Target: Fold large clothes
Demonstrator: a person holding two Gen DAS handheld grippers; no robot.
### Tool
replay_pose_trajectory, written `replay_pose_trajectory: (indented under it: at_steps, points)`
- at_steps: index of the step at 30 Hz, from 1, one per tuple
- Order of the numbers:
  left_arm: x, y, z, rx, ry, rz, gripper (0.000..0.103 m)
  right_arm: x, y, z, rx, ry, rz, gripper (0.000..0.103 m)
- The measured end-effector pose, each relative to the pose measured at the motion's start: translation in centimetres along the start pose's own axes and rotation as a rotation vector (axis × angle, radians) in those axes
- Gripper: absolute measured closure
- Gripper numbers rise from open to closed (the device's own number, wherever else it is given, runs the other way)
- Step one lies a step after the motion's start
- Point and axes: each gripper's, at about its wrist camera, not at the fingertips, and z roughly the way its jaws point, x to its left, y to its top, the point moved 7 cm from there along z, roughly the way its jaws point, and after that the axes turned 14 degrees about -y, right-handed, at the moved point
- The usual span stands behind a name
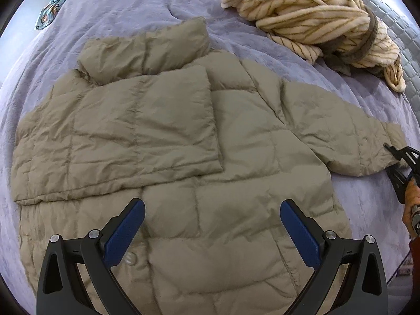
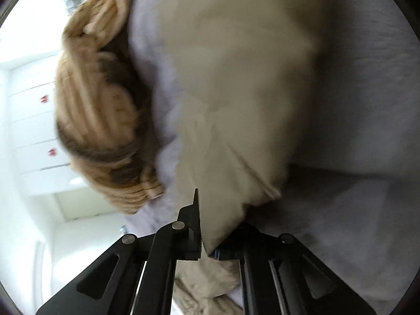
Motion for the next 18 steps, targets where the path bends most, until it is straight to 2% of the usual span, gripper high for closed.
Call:
replay_pose_trajectory:
  at_steps: [5,10,15,18]
  points:
    - [2.7,1.2,-1.8,-0.044,0.026,-0.026,0.0,6.6,-3.0,-0.7,0.032,0.123,-0.157,0.098]
    - [6.5,2.2,-4.1,-0.107,0.05,-0.079,0.0,13.9,-8.2,-0.1,0.071,0.169,-0.352,0.097]
    - [11.2,2.8,-6.8,-0.177,0.073,-0.134,0.0,21.7,-17.4,2.4,0.104,0.159,-0.653,0.097]
    - [13.9,2.7,-8.1,-0.221,0.092,-0.167,0.0,25.3,-25.4,5.1,0.137,0.129,-0.877,0.097]
